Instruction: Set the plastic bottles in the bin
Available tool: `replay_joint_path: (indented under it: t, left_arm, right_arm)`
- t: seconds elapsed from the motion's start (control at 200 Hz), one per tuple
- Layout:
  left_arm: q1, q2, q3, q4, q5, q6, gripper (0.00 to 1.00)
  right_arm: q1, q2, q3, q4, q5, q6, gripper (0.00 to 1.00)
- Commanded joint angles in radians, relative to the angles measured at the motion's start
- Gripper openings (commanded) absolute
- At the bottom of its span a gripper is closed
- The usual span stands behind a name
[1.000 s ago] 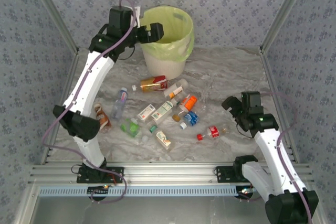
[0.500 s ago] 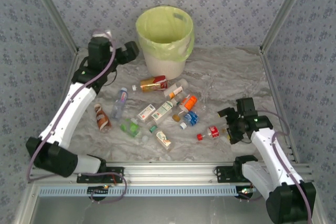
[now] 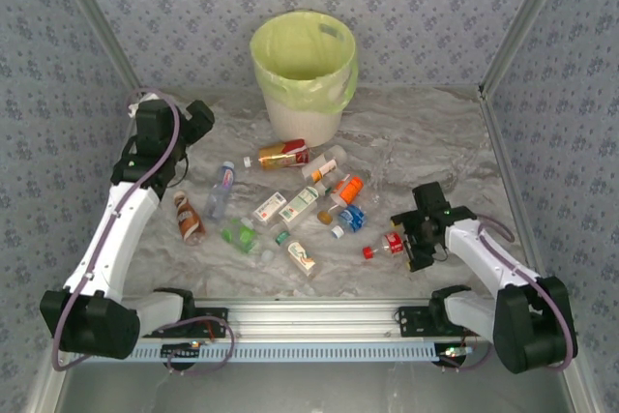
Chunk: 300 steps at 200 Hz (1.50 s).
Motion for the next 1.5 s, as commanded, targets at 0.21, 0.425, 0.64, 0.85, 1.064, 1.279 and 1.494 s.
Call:
replay_joint_path:
  t: [0.21, 0.425, 0.64, 0.85, 1.064, 1.279, 1.494]
  left_arm:
    - [0.032, -0.018, -0.036, -0.013, -0.046, -0.027, 1.0]
    - [0.056, -0.021, -0.05, -0.011, -0.041, -0.039, 1.0]
    - [0.058, -0.005, -0.058, 0.016, -0.015, -0.042, 1.0]
    - [0.059, 0.023, -0.041, 0.025, 0.01, -0.022, 1.0]
    - [0.061, 0.025, -0.045, 0.03, 0.011, -0.031, 0.99]
    - [0.062, 0.026, -0.052, 0.028, 0.042, -0.023, 1.0]
    - [0.064, 0.039, -0.054, 0.048, 0.101, -0.033, 1.0]
  right_arm:
    - [0.008, 0.039, -0.01, 0.054, 0.07, 0.026, 0.79]
    - [0.004, -0.035, -0.043, 0.018, 0.137, 0.008, 0.63]
    - [0.0, -0.214, -0.094, 0.036, 0.213, -0.101, 0.54]
    - [-0.037, -0.387, -0.061, 0.021, 0.294, -0.33, 0.49]
    - [-0.049, -0.469, -0.002, 0.299, 0.143, -0.571, 0.51]
    - [-0.034, -0.342, 0.125, 0.543, 0.029, -0.685, 0.49]
    - [0.013, -0.053, 0.39, 0.76, -0.083, -0.757, 0.48]
